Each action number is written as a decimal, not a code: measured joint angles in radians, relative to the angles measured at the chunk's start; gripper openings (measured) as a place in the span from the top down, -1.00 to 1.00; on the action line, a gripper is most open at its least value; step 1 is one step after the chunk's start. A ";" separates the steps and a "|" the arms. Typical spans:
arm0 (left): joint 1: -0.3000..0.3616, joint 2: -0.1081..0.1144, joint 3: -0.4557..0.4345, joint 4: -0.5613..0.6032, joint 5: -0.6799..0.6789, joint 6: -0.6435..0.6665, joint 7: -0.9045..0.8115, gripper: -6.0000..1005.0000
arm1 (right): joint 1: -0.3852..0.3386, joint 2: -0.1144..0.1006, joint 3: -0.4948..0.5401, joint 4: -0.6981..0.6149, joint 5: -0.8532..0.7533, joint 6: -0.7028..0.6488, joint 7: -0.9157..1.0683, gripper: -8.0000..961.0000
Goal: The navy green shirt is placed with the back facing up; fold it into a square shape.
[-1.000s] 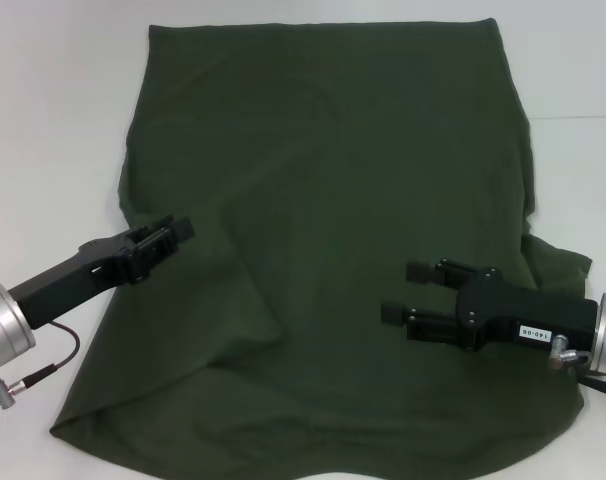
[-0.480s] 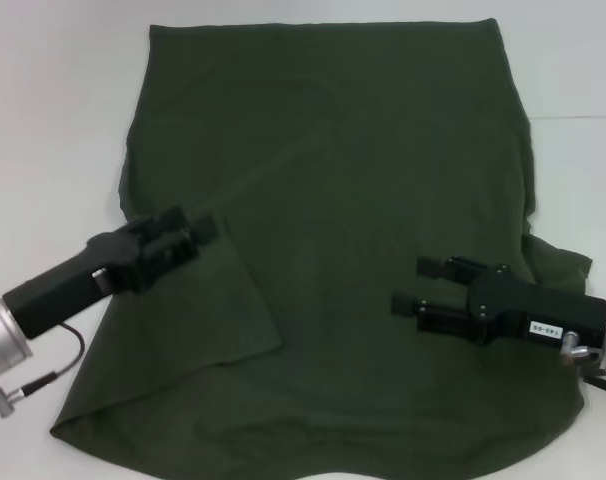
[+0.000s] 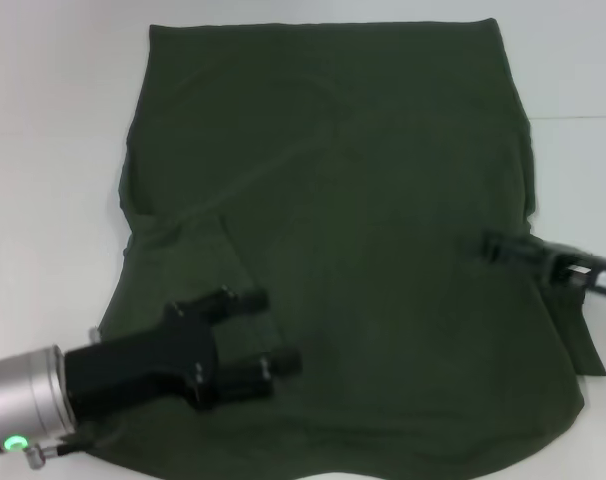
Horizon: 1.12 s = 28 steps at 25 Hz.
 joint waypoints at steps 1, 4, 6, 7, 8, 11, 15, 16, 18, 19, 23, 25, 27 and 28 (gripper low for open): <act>0.002 -0.001 0.020 0.000 0.000 0.007 0.019 -0.86 | -0.006 -0.004 0.009 -0.021 0.000 0.002 0.051 -0.84; 0.004 -0.002 0.076 -0.001 0.000 0.016 0.062 -0.86 | -0.026 -0.023 0.026 -0.085 -0.002 0.016 0.210 -0.84; 0.004 -0.002 0.099 -0.001 0.000 0.016 0.080 -0.86 | -0.037 -0.038 0.027 -0.114 -0.005 0.030 0.293 -0.84; 0.004 -0.002 0.104 -0.001 0.000 0.016 0.084 -0.86 | -0.042 -0.047 0.028 -0.127 -0.006 0.038 0.332 -0.84; 0.004 -0.002 0.113 -0.001 0.000 0.016 0.091 -0.86 | -0.047 -0.055 0.028 -0.138 -0.010 0.044 0.365 -0.84; 0.005 -0.002 0.134 -0.001 0.000 0.014 0.103 -0.86 | -0.057 -0.077 0.030 -0.165 -0.036 0.059 0.450 -0.84; 0.007 -0.001 0.155 -0.003 0.006 0.004 0.123 -0.86 | -0.060 -0.098 0.030 -0.177 -0.098 0.086 0.533 -0.84; 0.007 -0.001 0.159 -0.003 0.011 0.002 0.127 -0.86 | -0.060 -0.100 0.030 -0.179 -0.109 0.093 0.545 -0.84; 0.007 -0.002 0.159 -0.004 0.014 -0.001 0.128 -0.86 | -0.061 -0.101 0.030 -0.182 -0.130 0.113 0.561 -0.84; 0.008 -0.002 0.159 -0.007 0.014 -0.003 0.129 -0.86 | -0.061 -0.100 0.030 -0.179 -0.149 0.133 0.567 -0.84; 0.008 -0.002 0.157 -0.022 0.014 -0.015 0.130 -0.86 | -0.061 -0.092 0.030 -0.168 -0.170 0.152 0.568 -0.84; 0.008 -0.002 0.158 -0.025 0.014 -0.017 0.130 -0.86 | -0.062 -0.087 0.030 -0.151 -0.174 0.158 0.564 -0.84; 0.008 -0.002 0.160 -0.025 0.015 -0.019 0.130 -0.86 | -0.064 -0.085 0.029 -0.130 -0.174 0.163 0.556 -0.84; 0.008 -0.002 0.160 -0.026 0.015 -0.020 0.130 -0.86 | -0.064 -0.084 0.027 -0.117 -0.174 0.170 0.549 -0.84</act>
